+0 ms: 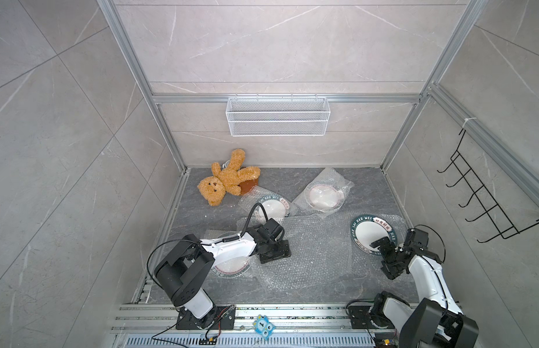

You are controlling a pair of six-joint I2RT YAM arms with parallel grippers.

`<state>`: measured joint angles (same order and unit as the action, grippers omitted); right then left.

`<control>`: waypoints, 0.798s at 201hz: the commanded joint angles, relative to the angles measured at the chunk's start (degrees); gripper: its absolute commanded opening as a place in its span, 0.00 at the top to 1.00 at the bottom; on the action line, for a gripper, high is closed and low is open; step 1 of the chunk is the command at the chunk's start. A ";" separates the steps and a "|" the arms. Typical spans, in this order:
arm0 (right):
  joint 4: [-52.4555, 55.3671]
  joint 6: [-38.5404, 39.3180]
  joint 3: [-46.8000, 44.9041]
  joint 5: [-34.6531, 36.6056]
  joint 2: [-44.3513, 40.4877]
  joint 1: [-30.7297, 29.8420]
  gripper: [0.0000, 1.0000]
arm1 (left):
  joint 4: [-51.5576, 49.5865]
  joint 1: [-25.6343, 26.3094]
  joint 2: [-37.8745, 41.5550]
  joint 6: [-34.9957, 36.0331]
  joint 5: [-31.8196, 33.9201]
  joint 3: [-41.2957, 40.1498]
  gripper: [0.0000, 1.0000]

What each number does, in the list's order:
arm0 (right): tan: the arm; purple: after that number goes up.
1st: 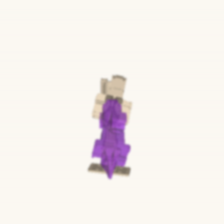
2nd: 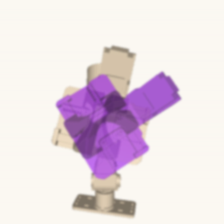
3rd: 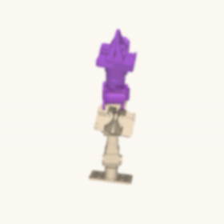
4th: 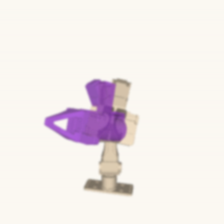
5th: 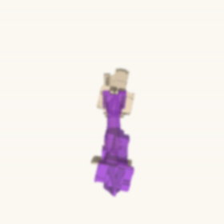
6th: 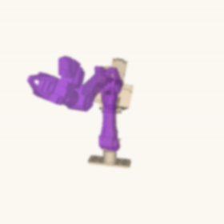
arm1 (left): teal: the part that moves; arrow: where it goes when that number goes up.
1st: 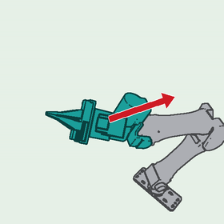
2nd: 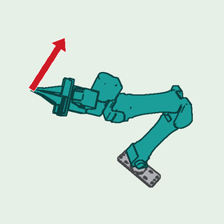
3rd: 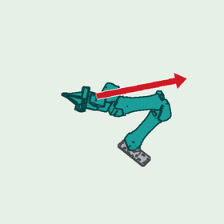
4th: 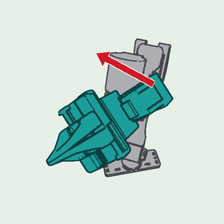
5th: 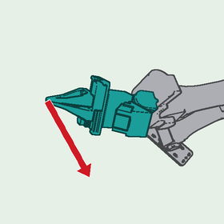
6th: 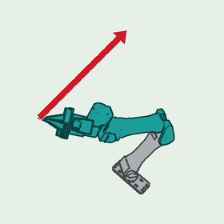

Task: Unpack dinner plates from bubble wrap
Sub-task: Adjust the plate at the bubble wrap.

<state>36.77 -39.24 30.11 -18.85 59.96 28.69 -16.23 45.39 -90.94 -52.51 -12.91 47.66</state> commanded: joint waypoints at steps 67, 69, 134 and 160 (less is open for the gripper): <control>-10.34 -6.04 0.97 -1.45 7.48 1.58 0.08 | -0.59 -8.22 6.67 1.50 -1.04 -6.45 0.15; -10.50 -6.13 0.93 -1.41 7.63 1.62 0.08 | -0.63 -8.30 6.83 1.66 -1.11 -6.42 0.15; -13.13 -7.53 0.69 -1.34 9.29 2.25 0.19 | 9.85 -7.56 19.15 8.27 -13.64 -4.72 0.01; -13.39 -7.69 1.06 -0.88 9.42 2.34 0.23 | 14.82 -6.20 21.50 8.64 -17.22 -5.12 0.00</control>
<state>24.03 -45.95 30.22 -20.36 69.65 30.79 -8.08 37.98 -71.68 -46.57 -24.05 41.85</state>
